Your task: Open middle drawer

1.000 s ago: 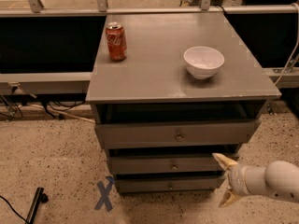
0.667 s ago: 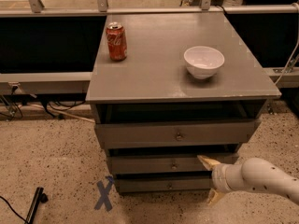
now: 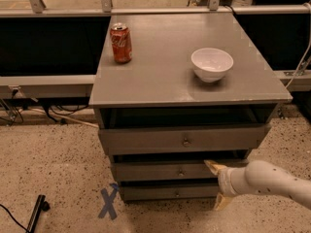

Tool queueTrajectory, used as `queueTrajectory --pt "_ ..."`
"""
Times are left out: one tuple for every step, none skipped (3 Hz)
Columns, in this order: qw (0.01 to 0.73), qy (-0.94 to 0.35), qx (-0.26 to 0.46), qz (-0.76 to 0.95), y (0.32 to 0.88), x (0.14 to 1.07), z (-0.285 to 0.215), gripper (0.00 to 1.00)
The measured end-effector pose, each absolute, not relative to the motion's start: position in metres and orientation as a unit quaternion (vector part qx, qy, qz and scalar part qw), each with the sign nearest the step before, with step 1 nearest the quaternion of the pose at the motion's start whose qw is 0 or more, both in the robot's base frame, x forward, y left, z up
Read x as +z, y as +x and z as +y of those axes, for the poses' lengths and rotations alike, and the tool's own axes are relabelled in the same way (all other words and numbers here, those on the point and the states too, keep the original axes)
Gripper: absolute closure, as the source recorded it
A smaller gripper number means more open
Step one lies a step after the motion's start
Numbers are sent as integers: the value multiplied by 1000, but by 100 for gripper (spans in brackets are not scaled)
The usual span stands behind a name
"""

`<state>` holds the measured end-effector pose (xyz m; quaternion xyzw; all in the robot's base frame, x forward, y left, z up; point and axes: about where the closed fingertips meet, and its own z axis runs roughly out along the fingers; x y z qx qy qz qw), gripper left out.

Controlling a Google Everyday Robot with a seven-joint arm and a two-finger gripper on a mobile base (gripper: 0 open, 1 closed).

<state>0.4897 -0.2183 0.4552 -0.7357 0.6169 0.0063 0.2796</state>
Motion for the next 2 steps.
queueTrajectory --pt "239 -742 -28 625 520 436 -232 0" --pt "225 -736 -62 635 555 423 -253 0"
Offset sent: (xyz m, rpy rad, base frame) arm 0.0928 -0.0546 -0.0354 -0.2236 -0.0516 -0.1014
